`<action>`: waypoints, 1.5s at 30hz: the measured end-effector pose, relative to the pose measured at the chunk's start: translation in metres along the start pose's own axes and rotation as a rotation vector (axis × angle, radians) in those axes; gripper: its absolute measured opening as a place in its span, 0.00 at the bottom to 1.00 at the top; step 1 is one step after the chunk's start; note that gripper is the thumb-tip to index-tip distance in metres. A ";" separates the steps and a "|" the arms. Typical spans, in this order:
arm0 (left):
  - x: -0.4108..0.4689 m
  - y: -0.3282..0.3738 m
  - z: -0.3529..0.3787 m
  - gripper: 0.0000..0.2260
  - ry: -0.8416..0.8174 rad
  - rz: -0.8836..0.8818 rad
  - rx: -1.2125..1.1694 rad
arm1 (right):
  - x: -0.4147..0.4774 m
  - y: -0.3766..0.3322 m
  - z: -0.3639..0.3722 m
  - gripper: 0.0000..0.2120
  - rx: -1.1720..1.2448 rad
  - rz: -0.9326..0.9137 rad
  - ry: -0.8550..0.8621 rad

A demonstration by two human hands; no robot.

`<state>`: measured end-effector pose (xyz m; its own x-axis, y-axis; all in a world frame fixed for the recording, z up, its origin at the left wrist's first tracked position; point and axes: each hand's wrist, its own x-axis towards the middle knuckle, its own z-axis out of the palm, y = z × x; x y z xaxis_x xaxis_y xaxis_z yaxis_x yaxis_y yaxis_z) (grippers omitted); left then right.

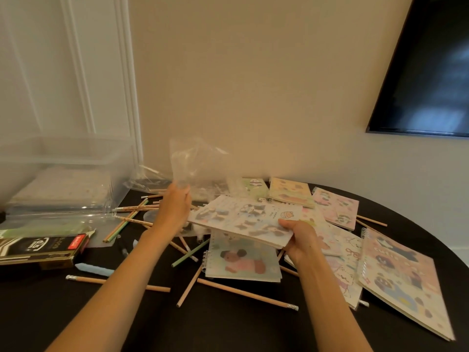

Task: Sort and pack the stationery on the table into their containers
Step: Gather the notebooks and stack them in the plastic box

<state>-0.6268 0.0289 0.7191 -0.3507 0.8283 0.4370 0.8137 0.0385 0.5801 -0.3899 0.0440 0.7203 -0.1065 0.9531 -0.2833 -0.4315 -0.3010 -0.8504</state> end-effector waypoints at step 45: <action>0.041 -0.038 -0.022 0.25 -0.181 -0.629 -0.753 | 0.016 0.090 0.117 0.27 0.593 0.221 -0.318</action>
<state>-0.6824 0.0487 0.7304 -0.4900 0.8541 -0.1747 -0.0244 0.1868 0.9821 -0.5353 0.0356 0.6917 -0.4652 0.8621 -0.2009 -0.7751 -0.5064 -0.3779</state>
